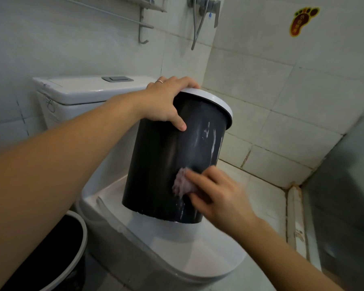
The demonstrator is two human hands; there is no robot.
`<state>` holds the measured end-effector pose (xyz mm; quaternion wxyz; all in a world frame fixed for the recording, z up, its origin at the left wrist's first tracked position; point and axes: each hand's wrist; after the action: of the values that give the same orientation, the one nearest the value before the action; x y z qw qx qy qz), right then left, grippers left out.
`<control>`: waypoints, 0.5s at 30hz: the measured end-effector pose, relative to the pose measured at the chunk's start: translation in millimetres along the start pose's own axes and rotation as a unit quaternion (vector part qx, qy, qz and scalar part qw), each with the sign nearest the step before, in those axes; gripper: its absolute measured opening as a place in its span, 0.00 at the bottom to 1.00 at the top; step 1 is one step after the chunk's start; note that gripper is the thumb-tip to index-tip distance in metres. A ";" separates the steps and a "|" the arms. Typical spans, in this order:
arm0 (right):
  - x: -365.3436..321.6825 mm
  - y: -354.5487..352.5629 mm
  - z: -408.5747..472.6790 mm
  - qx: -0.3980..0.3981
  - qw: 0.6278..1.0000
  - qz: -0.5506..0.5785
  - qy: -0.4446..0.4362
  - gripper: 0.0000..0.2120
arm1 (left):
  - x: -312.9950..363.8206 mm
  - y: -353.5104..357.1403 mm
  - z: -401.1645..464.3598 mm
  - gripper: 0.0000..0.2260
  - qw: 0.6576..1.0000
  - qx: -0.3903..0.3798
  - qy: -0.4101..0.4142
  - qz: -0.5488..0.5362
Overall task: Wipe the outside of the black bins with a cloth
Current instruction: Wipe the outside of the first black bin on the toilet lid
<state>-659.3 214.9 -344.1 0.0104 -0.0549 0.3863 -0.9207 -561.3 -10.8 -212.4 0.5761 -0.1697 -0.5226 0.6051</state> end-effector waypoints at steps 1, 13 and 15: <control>-3.5 2.2 -9.4 -0.021 0.999 0.006 -0.026 0.18 | -0.8 -0.4 -0.2 0.41 1.000 -0.001 -0.002 -0.003; 11.3 4.3 11.6 0.052 0.996 0.007 0.078 0.16 | -2.0 -1.1 0.5 0.41 1.000 -0.002 -0.009 -0.006; 8.3 5.4 5.0 0.034 0.999 0.013 0.041 0.17 | -2.3 -1.3 0.6 0.41 1.000 -0.003 -0.009 -0.008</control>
<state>-667.2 207.1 -343.6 0.0088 -0.0119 0.3554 -0.9346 -560.5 -13.3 -212.0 0.5758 -0.1619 -0.5307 0.6005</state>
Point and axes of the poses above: each hand's wrist, its own z-axis towards the middle knuckle, its own y-axis out of the palm, x = y × z, and after that the axes turned 3 degrees about x, right-handed
